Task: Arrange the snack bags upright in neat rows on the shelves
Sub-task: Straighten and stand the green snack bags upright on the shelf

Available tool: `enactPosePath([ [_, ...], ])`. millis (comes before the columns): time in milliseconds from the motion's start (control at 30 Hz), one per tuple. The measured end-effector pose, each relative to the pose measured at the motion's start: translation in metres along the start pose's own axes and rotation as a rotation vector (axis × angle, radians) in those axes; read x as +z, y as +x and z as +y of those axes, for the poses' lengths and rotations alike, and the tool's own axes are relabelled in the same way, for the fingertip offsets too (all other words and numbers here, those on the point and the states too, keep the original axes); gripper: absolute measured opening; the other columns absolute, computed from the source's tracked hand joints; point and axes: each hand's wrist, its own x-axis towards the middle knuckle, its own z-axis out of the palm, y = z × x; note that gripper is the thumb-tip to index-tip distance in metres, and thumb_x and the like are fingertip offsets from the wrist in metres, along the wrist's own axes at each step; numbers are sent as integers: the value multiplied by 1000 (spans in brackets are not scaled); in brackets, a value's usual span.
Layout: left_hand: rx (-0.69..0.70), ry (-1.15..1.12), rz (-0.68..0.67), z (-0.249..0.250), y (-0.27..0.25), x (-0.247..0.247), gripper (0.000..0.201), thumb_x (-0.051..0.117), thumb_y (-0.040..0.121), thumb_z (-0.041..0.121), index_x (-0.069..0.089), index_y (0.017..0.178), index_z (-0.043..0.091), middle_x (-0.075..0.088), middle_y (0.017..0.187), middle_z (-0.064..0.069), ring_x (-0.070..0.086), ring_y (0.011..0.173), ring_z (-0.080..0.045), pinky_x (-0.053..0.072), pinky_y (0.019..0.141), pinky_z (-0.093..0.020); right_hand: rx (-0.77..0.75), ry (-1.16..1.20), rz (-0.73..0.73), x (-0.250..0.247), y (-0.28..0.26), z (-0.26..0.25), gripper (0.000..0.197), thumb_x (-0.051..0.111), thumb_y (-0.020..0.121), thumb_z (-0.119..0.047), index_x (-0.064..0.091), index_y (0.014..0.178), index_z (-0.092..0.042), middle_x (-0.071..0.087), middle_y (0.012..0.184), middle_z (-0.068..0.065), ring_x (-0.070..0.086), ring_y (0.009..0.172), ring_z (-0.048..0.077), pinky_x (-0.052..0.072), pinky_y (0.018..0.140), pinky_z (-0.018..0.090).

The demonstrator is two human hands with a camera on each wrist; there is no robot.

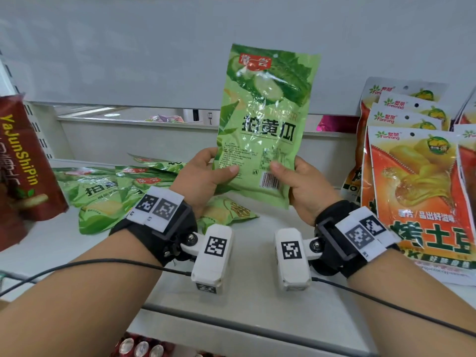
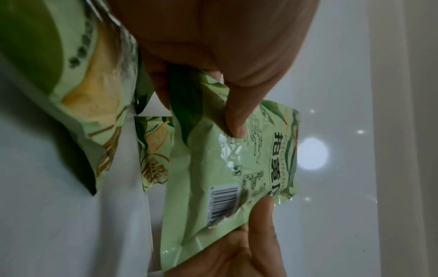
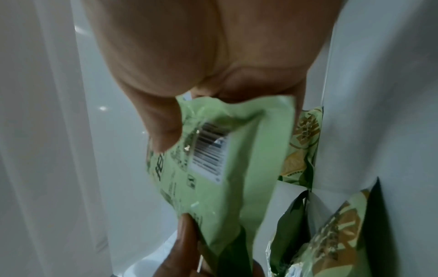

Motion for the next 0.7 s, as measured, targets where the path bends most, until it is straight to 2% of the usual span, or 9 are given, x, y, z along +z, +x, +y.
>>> enactPosePath([
  [67,-3,-2,-22,0,-1,-1,35,69,80,4,56,110,17,71,106,-13,69,94,-29,53,90,-46,-15,19,76,-2,3,0,10,55,92,-17,64,94,-21,72,91,-3,69,85,16,57,76,33],
  [167,2,-7,-33,2,-1,-1,33,72,78,15,59,109,14,72,101,-13,69,93,-30,54,87,-44,-24,11,121,-6,5,1,20,49,96,-14,65,88,-21,72,80,-7,69,72,10,59,65,27],
  [233,4,-40,-29,3,1,-1,24,69,80,21,62,101,13,75,91,-7,71,84,-25,58,75,-39,-21,-23,110,-6,4,3,21,49,96,-12,66,88,-21,72,81,-6,69,72,10,59,66,27],
  [300,19,-51,-11,5,2,-1,9,63,87,15,65,96,15,75,84,-3,72,78,-20,58,67,-34,-19,-41,93,-4,3,3,21,49,96,-12,66,88,-21,72,81,-5,69,71,10,58,66,26],
  [400,43,-36,2,6,2,-1,11,59,90,7,66,95,13,75,81,-2,72,74,-17,58,62,-31,-46,-26,110,-4,3,1,20,50,95,-16,67,86,-22,73,79,-7,69,73,10,57,68,26],
  [533,23,-46,-13,7,0,0,11,60,88,3,66,92,10,75,75,-2,71,66,-14,56,54,-26,-89,59,137,-7,4,-4,25,43,98,-15,66,88,-18,73,76,-5,69,70,11,56,61,25],
  [633,22,-74,-13,11,1,2,13,56,90,2,66,93,10,74,75,-2,69,63,-12,54,53,-23,-83,62,130,-6,2,-5,25,42,99,-15,66,93,-15,73,83,-1,69,76,14,58,69,30],
  [700,44,-94,-25,16,2,4,13,55,92,8,66,93,14,73,78,-1,68,64,-12,53,54,-23,-73,46,117,-6,1,-5,23,43,98,-16,66,97,-13,72,89,3,69,79,18,58,72,32],
])
